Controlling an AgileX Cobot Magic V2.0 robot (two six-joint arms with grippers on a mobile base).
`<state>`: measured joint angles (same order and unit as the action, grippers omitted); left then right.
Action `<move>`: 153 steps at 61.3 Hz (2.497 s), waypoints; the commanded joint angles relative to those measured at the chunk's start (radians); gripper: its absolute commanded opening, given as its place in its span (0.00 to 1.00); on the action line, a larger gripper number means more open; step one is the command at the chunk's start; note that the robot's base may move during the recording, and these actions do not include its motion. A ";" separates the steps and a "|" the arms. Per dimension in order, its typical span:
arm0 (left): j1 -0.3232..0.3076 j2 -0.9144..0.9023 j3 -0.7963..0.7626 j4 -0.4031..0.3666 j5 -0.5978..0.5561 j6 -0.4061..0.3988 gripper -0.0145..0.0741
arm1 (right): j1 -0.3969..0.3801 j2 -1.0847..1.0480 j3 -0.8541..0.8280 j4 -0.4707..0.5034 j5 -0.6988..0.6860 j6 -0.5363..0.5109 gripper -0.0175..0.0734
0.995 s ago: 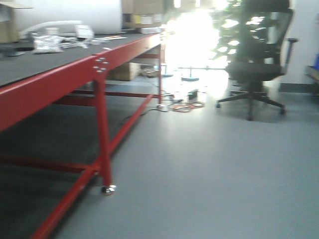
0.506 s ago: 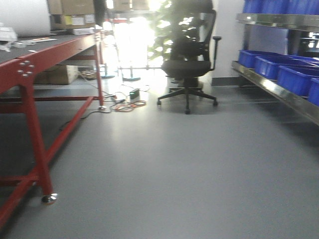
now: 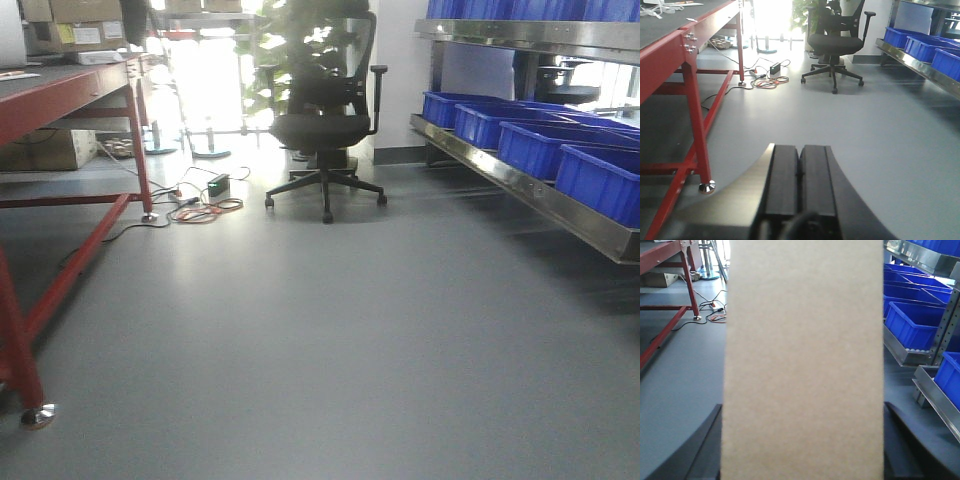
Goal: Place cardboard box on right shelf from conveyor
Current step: 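Drive toward the steel shelf rack carrying the box in the right gripper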
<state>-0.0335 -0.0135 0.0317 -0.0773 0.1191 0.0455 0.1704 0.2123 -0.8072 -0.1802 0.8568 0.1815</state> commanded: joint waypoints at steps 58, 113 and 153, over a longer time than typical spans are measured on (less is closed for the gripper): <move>0.000 -0.015 0.010 -0.006 -0.085 0.000 0.03 | -0.004 0.016 -0.025 -0.020 -0.106 -0.007 0.36; 0.000 -0.015 0.010 -0.006 -0.085 0.000 0.03 | -0.004 0.016 -0.025 -0.020 -0.106 -0.007 0.36; 0.000 -0.015 0.010 -0.006 -0.085 0.000 0.03 | -0.004 0.016 -0.025 -0.020 -0.106 -0.007 0.36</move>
<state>-0.0335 -0.0135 0.0317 -0.0773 0.1191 0.0455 0.1704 0.2123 -0.8072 -0.1802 0.8568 0.1798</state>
